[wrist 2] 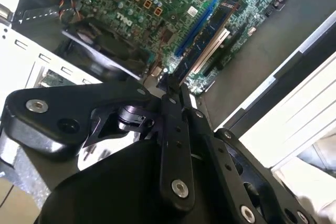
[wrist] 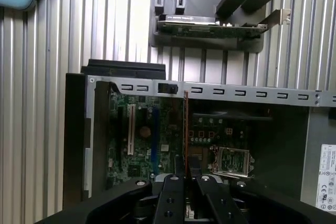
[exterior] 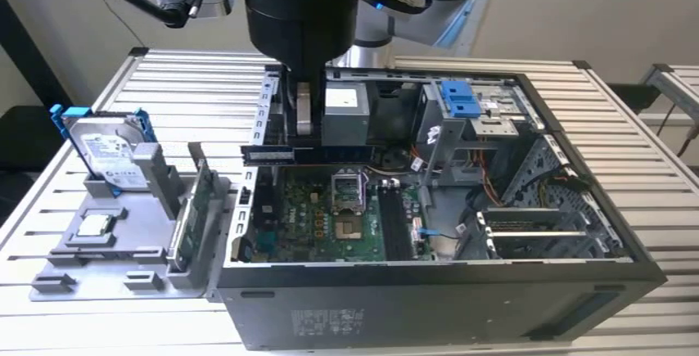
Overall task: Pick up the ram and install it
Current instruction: 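Pick up the ram and move it above insertion slot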
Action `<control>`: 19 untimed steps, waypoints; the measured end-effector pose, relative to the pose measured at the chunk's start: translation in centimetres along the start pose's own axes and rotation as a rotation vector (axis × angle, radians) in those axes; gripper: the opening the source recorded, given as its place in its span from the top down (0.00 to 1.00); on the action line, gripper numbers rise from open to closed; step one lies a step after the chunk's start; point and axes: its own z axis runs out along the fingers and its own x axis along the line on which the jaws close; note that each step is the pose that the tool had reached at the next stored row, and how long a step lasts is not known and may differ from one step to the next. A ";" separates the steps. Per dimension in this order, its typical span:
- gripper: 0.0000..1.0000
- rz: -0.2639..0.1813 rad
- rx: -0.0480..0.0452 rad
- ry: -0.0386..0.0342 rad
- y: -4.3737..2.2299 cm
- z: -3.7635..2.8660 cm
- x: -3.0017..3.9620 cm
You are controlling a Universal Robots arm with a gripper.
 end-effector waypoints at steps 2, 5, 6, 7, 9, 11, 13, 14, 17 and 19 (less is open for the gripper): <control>0.86 0.000 0.0000 0.0000 -0.30 0.00 0.01; 0.86 0.000 0.0000 -0.0001 -0.70 -0.01 0.03; 0.86 0.000 0.0000 0.0000 -0.87 -0.01 0.03; 0.86 0.000 0.0000 0.0000 -1.02 -0.02 0.04; 0.86 0.000 0.0000 0.0000 -1.28 -0.02 0.05; 0.86 0.000 0.0000 0.0000 -1.63 -0.02 0.06; 0.86 0.000 0.0000 -0.0001 -1.87 -0.02 0.07; 0.86 0.000 0.0000 0.0001 -2.03 -0.03 0.07; 0.86 0.000 0.0000 0.0001 -2.40 -0.03 0.09; 0.86 0.000 0.0000 -0.0001 -2.70 -0.03 0.10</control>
